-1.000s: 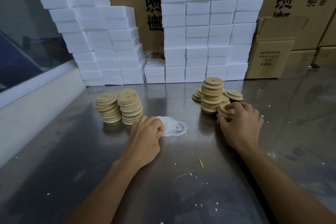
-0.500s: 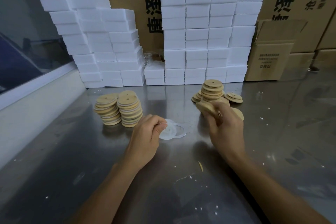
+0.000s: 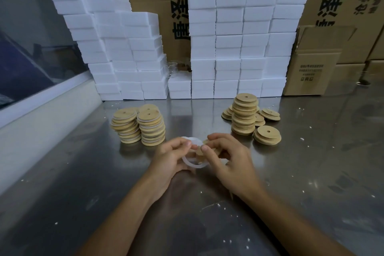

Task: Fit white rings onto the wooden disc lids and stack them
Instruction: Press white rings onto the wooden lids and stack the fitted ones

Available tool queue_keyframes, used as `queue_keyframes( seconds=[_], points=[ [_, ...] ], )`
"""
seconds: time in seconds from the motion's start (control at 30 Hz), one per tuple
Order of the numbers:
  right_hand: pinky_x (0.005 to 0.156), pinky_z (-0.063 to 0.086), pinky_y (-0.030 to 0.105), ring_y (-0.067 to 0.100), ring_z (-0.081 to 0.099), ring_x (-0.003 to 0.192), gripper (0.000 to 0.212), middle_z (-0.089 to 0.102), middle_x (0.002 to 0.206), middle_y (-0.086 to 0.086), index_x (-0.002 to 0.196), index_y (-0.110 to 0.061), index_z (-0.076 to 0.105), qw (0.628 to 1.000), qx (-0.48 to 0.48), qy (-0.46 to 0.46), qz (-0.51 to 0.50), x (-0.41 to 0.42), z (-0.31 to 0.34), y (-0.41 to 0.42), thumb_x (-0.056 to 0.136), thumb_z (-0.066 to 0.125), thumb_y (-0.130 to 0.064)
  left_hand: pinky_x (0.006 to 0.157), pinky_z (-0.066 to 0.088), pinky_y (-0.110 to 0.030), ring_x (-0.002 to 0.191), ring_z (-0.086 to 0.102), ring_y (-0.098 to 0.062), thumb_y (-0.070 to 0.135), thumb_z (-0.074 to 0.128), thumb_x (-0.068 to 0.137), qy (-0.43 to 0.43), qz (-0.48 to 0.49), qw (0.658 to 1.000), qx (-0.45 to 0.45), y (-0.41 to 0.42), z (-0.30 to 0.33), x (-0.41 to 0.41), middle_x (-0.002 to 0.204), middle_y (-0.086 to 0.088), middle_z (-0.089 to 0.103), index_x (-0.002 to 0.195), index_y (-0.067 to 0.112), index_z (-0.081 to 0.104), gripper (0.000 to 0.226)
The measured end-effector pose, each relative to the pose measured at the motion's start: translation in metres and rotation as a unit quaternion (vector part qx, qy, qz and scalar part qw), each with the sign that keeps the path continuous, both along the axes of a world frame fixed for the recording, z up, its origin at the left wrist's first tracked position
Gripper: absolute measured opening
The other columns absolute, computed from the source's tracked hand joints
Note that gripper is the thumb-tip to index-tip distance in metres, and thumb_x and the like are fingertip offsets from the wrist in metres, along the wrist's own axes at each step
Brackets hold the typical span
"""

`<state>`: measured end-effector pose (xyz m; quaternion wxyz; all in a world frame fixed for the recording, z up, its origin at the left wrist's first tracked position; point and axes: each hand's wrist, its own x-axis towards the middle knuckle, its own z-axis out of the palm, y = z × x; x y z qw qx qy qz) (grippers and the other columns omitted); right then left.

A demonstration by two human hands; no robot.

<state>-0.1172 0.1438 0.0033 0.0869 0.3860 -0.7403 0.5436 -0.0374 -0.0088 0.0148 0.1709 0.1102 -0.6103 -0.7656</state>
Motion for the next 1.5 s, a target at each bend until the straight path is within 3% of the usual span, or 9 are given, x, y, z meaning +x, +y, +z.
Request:
queue_keyframes(
  seconds=[0.1,0.3,0.43,0.5,0.6,0.73,0.93,1.17,1.5],
  points=[
    [0.081,0.056,0.036,0.006,0.066,0.091,0.008,0.067,0.109,-0.005,0.088,-0.009,0.075,1.0,-0.006,0.03,0.009,-0.002,-0.002,-0.001,0.088,0.074,-0.016,0.078,0.058,-0.043,0.093,0.071,-0.033,0.01,0.055,0.095,-0.014,0.028,0.999,-0.021,0.004,-0.004,-0.002,0.101,-0.023,0.071,0.096,0.003,0.073,0.019],
    [0.081,0.055,0.039,0.008,0.066,0.089,0.006,0.065,0.115,-0.008,0.089,-0.009,0.069,0.999,-0.014,0.023,0.022,-0.001,0.0,-0.001,0.092,0.068,-0.014,0.075,0.058,-0.035,0.094,0.071,-0.029,0.009,0.063,0.088,-0.009,0.063,0.998,-0.004,0.009,-0.008,-0.005,0.098,-0.019,0.074,0.096,0.002,0.073,0.014],
    [0.083,0.056,0.031,0.009,0.065,0.115,0.006,0.062,0.114,-0.02,0.082,-0.008,0.072,0.998,-0.038,0.047,0.01,0.001,0.0,-0.002,0.087,0.073,-0.011,0.069,0.058,-0.03,0.084,0.072,-0.024,0.002,0.068,0.081,0.013,0.063,0.997,0.037,0.01,-0.008,-0.004,0.092,-0.02,0.074,0.086,0.004,0.075,0.009],
    [0.083,0.057,0.033,0.005,0.061,0.121,0.006,0.068,0.105,-0.014,0.082,-0.008,0.072,0.998,-0.044,0.047,0.003,0.001,-0.001,-0.003,0.087,0.074,-0.01,0.066,0.06,-0.031,0.078,0.072,-0.023,0.001,0.071,0.076,0.024,0.087,0.995,0.037,0.011,-0.008,-0.004,0.087,-0.018,0.075,0.079,0.009,0.075,0.009],
    [0.081,0.058,0.038,0.004,0.069,0.101,0.004,0.073,0.096,-0.009,0.088,-0.01,0.072,0.999,-0.038,0.007,-0.01,-0.004,-0.006,-0.004,0.09,0.071,-0.014,0.067,0.062,-0.032,0.074,0.072,-0.021,-0.006,0.073,0.077,0.023,0.142,0.989,-0.018,0.009,-0.013,-0.006,0.082,-0.011,0.075,0.08,0.01,0.071,0.017],
    [0.074,0.059,0.034,0.003,0.07,0.084,0.007,0.074,0.088,-0.011,0.094,-0.014,0.073,0.998,-0.032,-0.047,-0.028,-0.011,-0.007,-0.002,0.092,0.069,-0.019,0.061,0.055,-0.018,0.073,0.073,-0.014,-0.006,0.074,0.077,0.036,0.161,0.98,-0.113,0.007,-0.017,-0.007,0.081,0.001,0.077,0.077,0.018,0.072,0.024],
    [0.073,0.061,0.032,0.0,0.069,0.086,0.005,0.072,0.086,-0.015,0.094,-0.018,0.073,0.998,-0.019,-0.065,-0.019,-0.013,-0.008,-0.001,0.093,0.069,-0.018,0.066,0.054,-0.017,0.077,0.074,-0.013,0.008,0.075,0.081,0.057,0.178,0.969,-0.159,0.006,-0.017,-0.007,0.085,0.002,0.077,0.081,0.019,0.075,0.012],
    [0.075,0.061,0.043,0.012,0.072,0.083,0.004,0.075,0.084,-0.006,0.091,-0.015,0.075,0.994,-0.03,-0.108,-0.008,-0.015,-0.009,-0.002,0.091,0.071,-0.016,0.068,0.056,-0.02,0.076,0.073,-0.013,0.004,0.074,0.082,0.057,0.193,0.966,-0.16,0.007,-0.014,-0.007,0.087,0.0,0.077,0.08,0.016,0.076,0.013],
    [0.075,0.061,0.044,0.015,0.072,0.08,0.007,0.074,0.081,-0.002,0.084,-0.013,0.074,0.989,-0.026,-0.148,0.007,-0.014,-0.005,-0.001,0.089,0.07,-0.013,0.065,0.051,-0.014,0.071,0.071,-0.007,-0.001,0.073,0.081,0.067,0.201,0.959,-0.186,0.006,-0.013,-0.005,0.077,0.004,0.076,0.076,0.013,0.074,0.015]
  ],
)
